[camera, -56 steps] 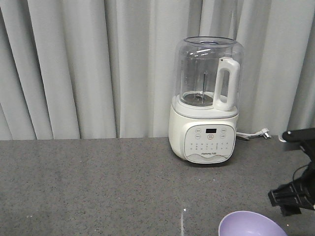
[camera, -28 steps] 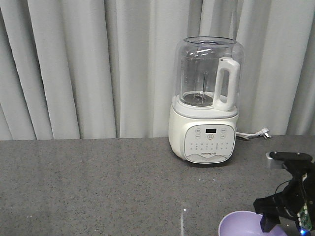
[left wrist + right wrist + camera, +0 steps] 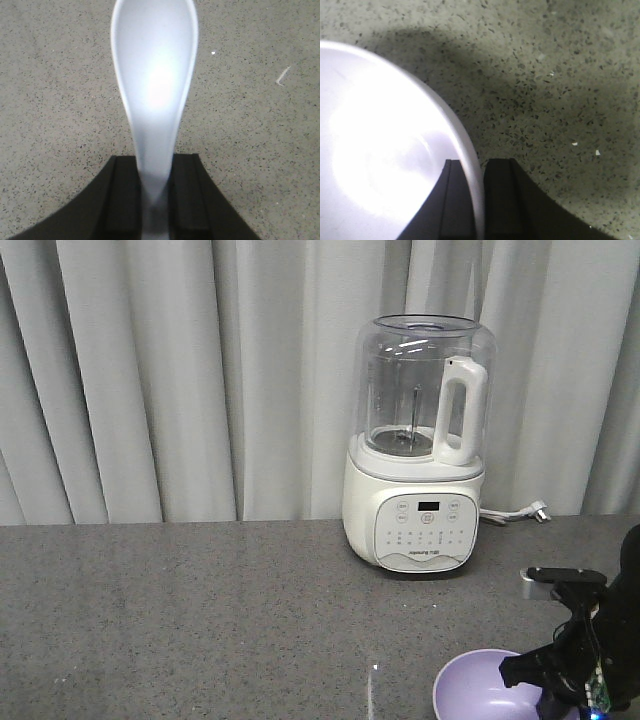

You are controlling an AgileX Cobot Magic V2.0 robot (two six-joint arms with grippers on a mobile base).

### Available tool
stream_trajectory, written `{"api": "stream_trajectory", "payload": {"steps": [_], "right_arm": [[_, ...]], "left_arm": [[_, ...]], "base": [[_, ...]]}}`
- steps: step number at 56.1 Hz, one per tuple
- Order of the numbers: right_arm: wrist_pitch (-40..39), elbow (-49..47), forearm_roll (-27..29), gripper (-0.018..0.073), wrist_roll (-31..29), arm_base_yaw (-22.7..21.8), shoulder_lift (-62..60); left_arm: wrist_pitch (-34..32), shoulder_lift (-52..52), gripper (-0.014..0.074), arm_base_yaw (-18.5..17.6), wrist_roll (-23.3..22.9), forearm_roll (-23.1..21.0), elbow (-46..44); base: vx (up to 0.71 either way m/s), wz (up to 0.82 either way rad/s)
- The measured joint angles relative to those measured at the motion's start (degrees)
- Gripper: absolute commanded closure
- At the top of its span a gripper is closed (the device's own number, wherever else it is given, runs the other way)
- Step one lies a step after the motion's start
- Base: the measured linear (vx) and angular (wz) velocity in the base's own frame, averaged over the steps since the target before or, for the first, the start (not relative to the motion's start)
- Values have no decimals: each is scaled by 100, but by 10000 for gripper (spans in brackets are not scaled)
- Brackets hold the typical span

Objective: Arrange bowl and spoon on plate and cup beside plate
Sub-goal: 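Grasp the lavender bowl rim with the right gripper and lift it, then drive the base holding spoon and bowl to the pale blue plate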

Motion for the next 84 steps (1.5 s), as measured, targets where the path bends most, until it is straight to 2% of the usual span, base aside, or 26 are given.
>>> {"api": "stream_trajectory", "payload": {"steps": [13,22,35,47,57,65,84], "right_arm": [[-51,57,105,569,-498,24,-522],[-268,57,270,568,-886,324,-1553],[-996,666,363,568,-1235,897,-3414],[-1868,2032,370,568,-1299,926,-5479],[-2121,2804,370,568,-1299,926,-6657],[-2148,3038,370,568,-1299,926,-7042],[-2161,3054,364,568,-1299,926,-7124]], "left_arm": [[0,0,596,0,0,0,0],[-143,-280,596,0,0,0,118],[-408,-1628,596,0,125,0,693],[-550,-3040,596,-185,166,-72,1550],[-1021,-4145,596,-275,166,-236,2089],[-1135,-4581,596,-281,172,-256,2173],[-1052,-4605,596,-281,133,-337,2179]], "base": [[0,0],[0,0],[0,0],[0,0],[0,0],[0,0],[0,0]]}}
